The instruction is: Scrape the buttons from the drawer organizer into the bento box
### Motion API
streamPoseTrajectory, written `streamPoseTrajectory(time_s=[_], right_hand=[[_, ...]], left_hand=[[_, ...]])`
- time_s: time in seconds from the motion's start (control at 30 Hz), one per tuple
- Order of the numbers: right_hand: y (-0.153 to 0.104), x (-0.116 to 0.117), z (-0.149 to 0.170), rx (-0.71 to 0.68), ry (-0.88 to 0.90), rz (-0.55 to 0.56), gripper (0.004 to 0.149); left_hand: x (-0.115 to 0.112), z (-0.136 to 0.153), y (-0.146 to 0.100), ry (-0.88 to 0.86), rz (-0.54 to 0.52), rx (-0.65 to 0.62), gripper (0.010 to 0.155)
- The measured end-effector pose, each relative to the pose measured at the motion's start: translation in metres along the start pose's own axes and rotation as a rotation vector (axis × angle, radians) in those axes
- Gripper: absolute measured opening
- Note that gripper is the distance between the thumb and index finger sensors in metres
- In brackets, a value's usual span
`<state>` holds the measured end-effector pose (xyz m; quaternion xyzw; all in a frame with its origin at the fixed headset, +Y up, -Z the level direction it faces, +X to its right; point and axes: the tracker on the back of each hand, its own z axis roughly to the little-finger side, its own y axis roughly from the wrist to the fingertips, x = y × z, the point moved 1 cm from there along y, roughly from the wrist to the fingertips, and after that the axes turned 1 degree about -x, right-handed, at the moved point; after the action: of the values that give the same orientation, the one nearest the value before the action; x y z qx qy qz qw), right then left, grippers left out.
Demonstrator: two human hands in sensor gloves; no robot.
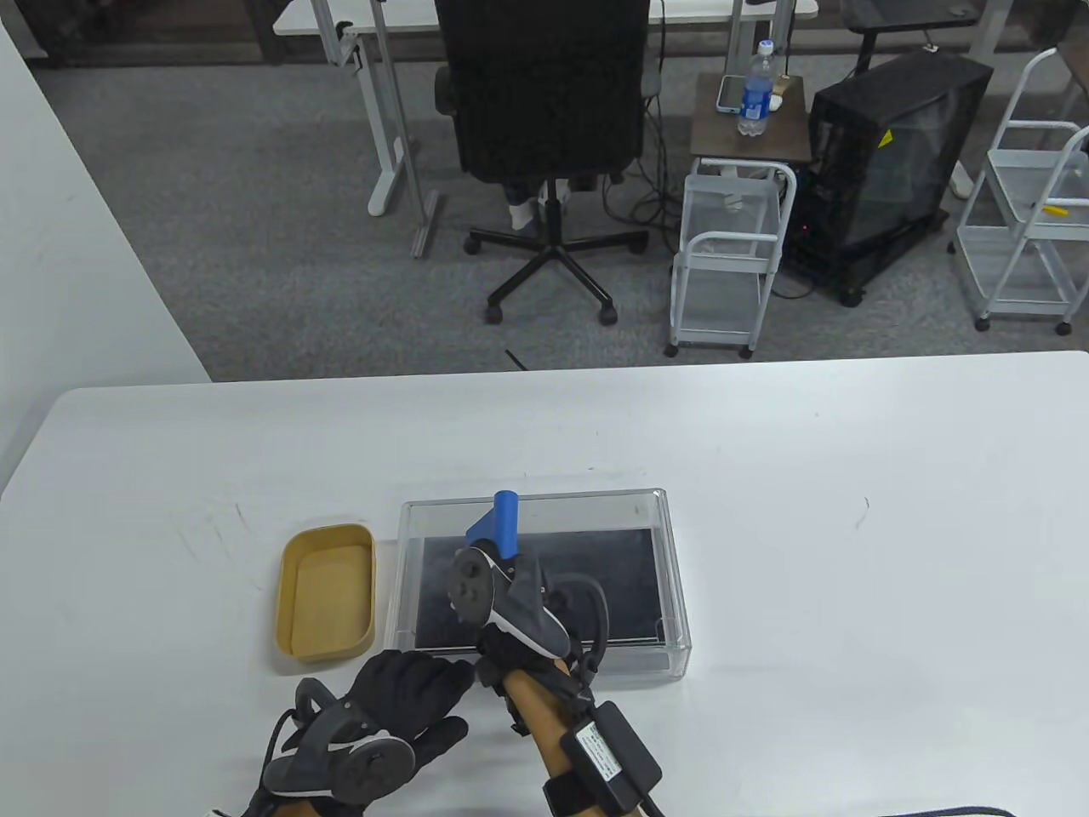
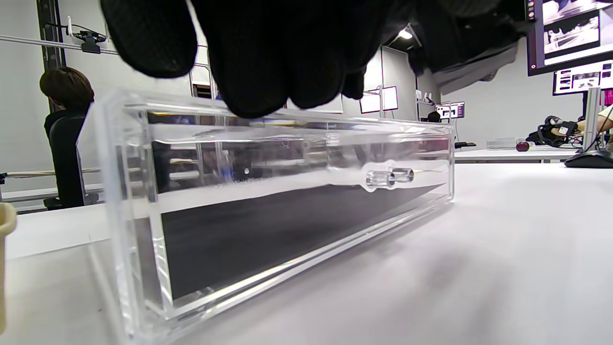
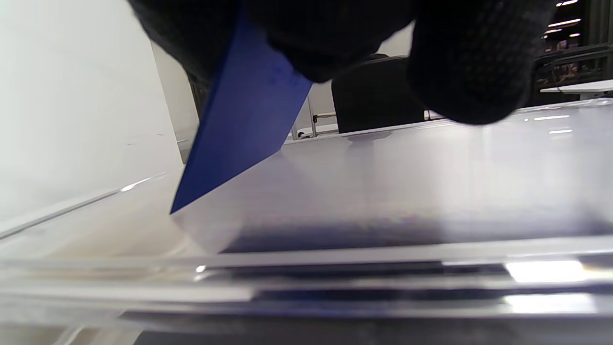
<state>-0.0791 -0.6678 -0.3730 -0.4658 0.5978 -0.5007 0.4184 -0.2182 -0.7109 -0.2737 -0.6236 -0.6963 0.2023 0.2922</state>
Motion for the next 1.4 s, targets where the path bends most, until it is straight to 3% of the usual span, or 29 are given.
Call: streamPoseTrajectory(time_s=[1.07,1.4], right_hand=[[-0.004,0.012,-0.010,-0.105,0.201,-0.039,0.043],[-0.012,-0.004,0.014,-0.064,0.270,0.067,0.043]], left_hand=[[0.000,-0.004,-0.001,0.027,0.050,-0.015,0.062],[0.026,0.024,-0.015,0.014,-0.200,0.080,0.054]])
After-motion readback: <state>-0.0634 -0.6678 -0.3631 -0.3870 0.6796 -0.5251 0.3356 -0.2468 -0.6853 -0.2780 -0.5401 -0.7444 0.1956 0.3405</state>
